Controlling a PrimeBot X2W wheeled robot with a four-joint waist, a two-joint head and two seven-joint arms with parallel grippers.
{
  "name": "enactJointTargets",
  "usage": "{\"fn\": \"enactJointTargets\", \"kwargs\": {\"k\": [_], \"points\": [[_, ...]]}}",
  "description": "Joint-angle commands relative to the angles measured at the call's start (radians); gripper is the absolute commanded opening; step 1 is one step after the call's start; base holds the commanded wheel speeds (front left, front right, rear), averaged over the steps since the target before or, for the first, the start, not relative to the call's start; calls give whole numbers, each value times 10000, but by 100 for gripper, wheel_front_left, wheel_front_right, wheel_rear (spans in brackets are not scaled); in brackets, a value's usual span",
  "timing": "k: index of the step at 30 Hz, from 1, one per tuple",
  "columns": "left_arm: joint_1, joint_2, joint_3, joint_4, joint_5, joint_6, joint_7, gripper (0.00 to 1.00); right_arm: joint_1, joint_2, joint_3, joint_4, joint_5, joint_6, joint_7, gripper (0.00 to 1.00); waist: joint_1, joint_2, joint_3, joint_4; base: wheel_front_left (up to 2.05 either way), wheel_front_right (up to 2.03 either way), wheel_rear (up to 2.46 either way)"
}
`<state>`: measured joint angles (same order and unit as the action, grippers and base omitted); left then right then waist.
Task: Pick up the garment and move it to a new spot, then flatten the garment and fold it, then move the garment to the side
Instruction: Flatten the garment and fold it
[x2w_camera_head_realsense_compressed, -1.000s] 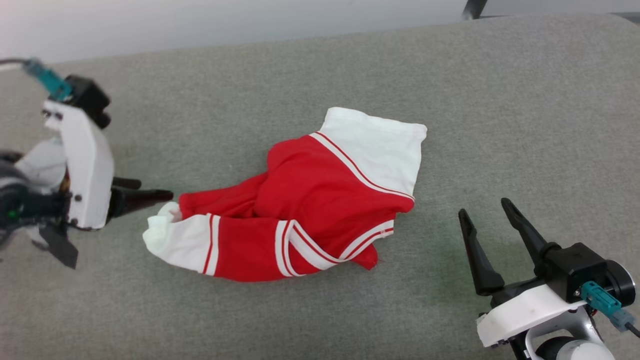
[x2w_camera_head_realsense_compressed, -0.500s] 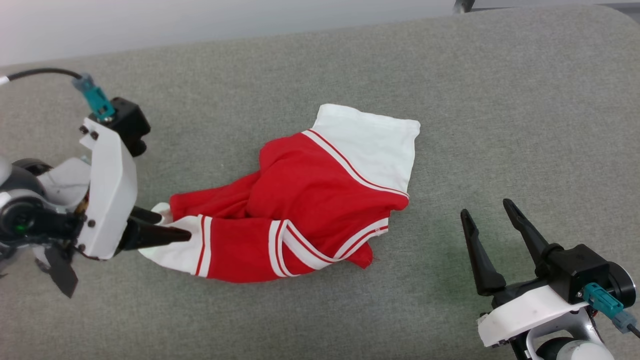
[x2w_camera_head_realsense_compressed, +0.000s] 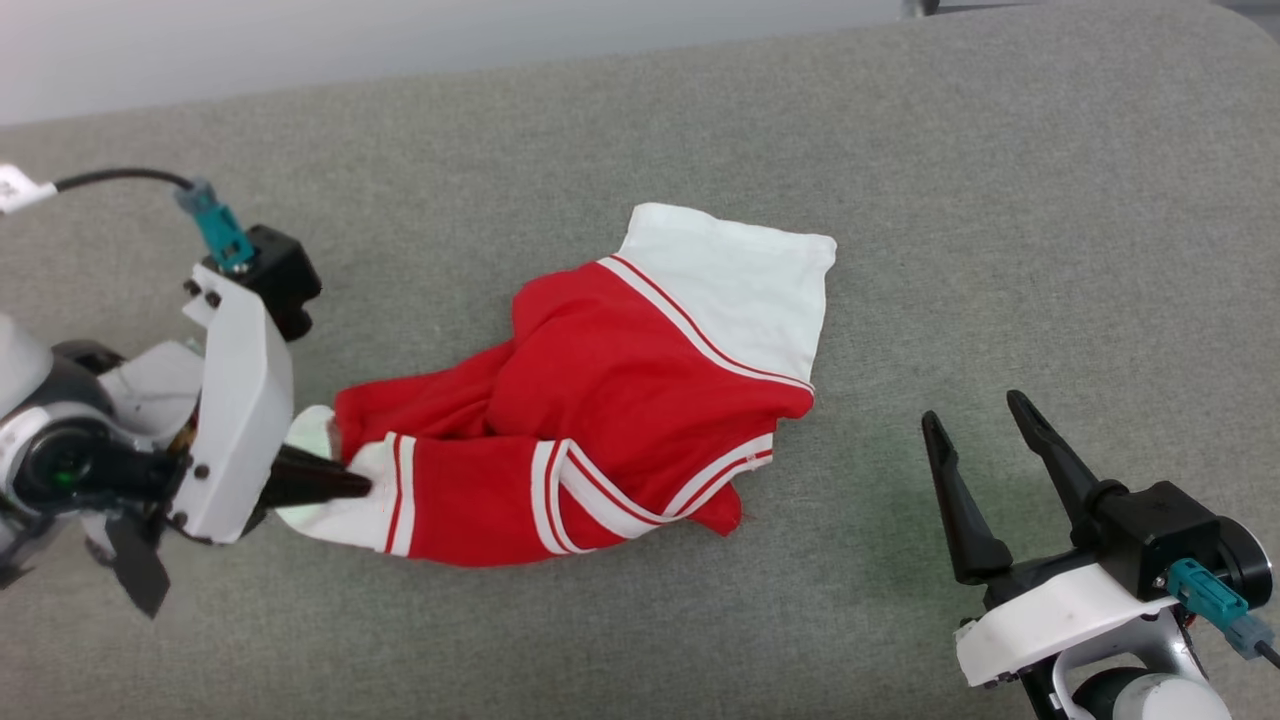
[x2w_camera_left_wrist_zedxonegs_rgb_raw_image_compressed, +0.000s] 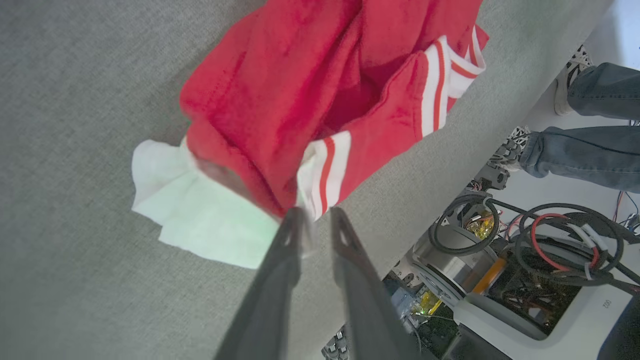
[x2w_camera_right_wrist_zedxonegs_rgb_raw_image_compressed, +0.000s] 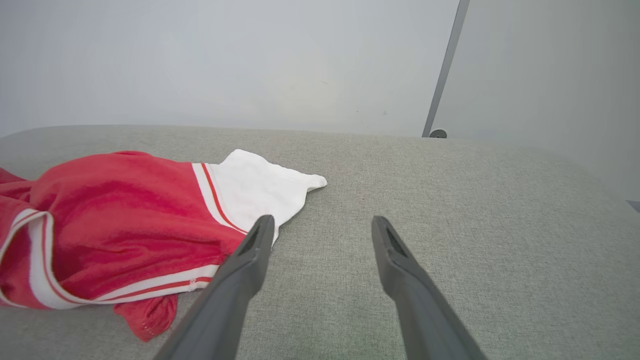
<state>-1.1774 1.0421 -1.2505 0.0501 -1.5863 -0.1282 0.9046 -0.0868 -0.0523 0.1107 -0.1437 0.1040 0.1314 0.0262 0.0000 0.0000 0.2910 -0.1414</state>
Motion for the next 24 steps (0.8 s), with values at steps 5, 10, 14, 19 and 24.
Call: {"fn": "enactJointTargets", "kwargs": {"k": [5, 10, 14, 19, 24], "points": [[332, 248, -27, -518, 46, -37, -94, 0, 98, 21, -37, 61, -8, -15, 8, 100, 0, 0, -156, 144, 0, 0, 0], [840, 642, -88, -1320, 183, -37, -361, 0, 153, 20, -26, 39, -11, -15, 53, 100, 0, 0, -281, 309, 0, 0, 0], [1461, 1020, -163, -1809, 538, -38, -589, 0, 225, 21, -51, -38, -53, -15, 114, 100, 0, 0, -322, 440, 0, 0, 0], [2311, 1313, -229, -1581, 905, -38, -1119, 0, 293, 20, 1, -138, -114, -15, 217, 100, 0, 0, -360, 575, 0, 0, 0], [2994, 1231, -243, -696, 1332, 90, -1831, 0, 305, 22, -1, -248, -146, -15, 319, 100, 0, 0, -410, 690, 0, 0, 0]]}}
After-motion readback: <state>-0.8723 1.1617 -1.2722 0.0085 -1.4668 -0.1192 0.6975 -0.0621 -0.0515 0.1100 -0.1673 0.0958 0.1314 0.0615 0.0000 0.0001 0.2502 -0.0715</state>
